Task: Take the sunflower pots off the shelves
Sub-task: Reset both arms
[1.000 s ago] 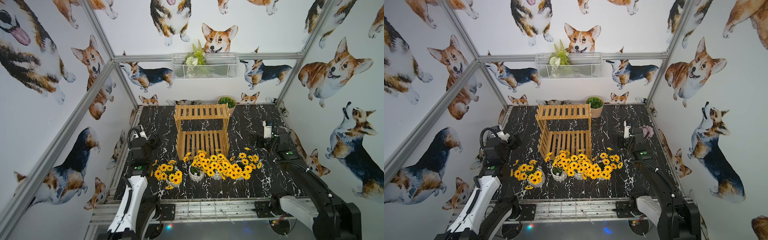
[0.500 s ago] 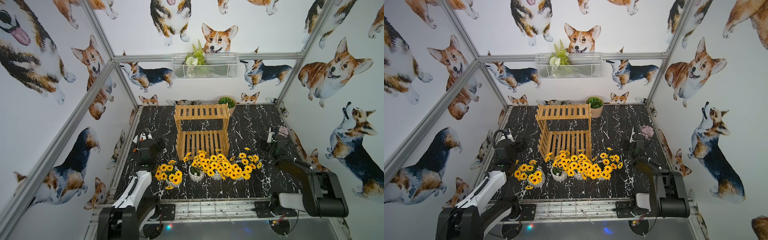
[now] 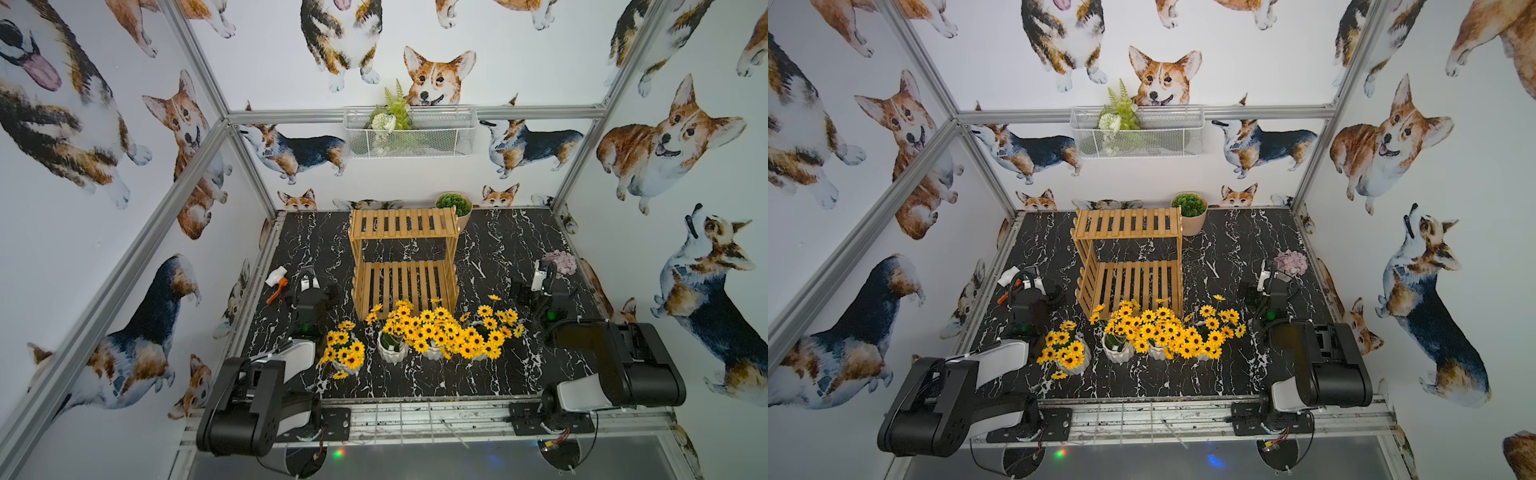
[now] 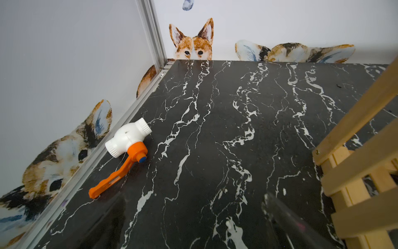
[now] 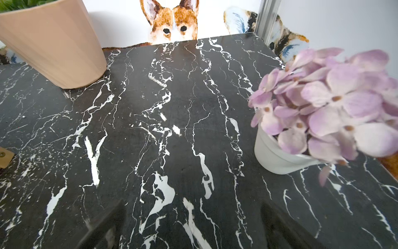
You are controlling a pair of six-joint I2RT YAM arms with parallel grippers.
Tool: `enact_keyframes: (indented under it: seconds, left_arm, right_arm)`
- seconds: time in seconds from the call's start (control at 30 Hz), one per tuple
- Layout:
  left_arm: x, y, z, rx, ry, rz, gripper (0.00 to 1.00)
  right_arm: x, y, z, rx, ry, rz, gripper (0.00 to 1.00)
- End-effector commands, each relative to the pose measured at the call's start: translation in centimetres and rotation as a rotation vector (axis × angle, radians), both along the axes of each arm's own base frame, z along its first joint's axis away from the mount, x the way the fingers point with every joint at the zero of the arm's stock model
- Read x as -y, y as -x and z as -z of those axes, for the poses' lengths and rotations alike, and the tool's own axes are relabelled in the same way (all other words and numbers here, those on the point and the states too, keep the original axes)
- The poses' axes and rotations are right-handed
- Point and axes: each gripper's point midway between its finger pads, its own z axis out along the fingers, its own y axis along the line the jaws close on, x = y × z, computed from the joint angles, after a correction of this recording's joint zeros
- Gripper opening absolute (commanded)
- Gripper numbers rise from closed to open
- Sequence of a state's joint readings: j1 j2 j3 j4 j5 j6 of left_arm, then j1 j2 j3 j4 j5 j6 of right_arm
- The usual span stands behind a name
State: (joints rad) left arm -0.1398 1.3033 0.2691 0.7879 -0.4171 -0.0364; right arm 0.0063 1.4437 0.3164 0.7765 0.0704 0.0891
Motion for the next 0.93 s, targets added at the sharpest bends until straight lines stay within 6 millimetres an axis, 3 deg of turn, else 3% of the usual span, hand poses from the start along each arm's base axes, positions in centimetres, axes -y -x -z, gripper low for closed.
enact_keyframes:
  seconds: [0.0, 0.3, 0.9]
  left_arm:
    - [1.0, -0.9, -2.3, 0.126, -0.038, 0.024, 1.0]
    - [2.8, -1.4, -0.4, 0.139, -0.111, 0.074, 1.0]
    - [2.8, -2.1, 0.7, 0.098, -0.088, 0.084, 1.0]
  right_arm:
    - [-0.1, -0.9, -1.4, 0.052, 0.015, -0.01, 1.0]
    - [-0.2, -0.8, -1.4, 0.058, 0.008, -0.016, 1.0]
    - [-0.3, -0.9, -1.3, 0.05, 0.015, -0.025, 1.0]
